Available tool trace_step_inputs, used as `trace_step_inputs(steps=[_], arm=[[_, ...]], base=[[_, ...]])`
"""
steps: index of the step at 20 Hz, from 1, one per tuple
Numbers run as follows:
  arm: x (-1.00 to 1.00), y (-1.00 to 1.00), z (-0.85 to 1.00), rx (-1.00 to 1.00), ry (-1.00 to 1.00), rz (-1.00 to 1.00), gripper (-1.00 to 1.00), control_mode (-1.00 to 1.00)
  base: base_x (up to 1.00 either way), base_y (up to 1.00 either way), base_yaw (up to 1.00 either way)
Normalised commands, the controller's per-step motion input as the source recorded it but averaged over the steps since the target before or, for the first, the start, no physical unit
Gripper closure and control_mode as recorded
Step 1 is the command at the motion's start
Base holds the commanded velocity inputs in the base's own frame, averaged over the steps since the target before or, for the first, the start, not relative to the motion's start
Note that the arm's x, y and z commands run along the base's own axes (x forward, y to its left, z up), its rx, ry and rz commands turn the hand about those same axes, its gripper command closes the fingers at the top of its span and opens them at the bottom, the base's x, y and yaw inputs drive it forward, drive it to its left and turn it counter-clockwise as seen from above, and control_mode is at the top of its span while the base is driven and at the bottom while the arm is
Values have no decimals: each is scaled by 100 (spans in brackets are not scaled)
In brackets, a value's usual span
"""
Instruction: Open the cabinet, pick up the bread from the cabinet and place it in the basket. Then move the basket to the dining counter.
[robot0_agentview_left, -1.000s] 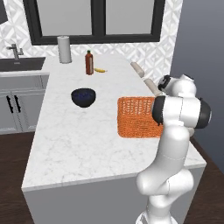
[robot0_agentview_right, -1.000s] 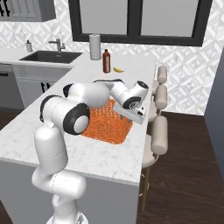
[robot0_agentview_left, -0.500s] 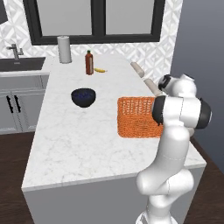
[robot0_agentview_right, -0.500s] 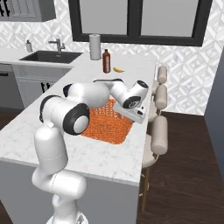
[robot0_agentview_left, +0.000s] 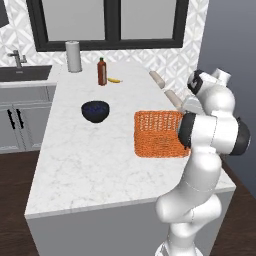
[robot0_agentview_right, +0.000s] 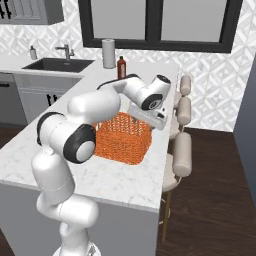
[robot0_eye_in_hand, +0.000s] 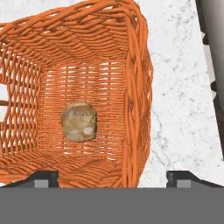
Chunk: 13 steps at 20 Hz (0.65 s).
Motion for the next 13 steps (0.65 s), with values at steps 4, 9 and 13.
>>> trace_step_inputs(steps=[4, 9, 13], arm=[[-99, 40, 65, -14, 0, 0, -100, -100], [-100, 79, 31, -20, 0, 0, -100, -100], [-100, 89, 42, -18, 0, 0, -100, -100]], base=[[0, 0, 0], [0, 0, 0], [0, 0, 0]])
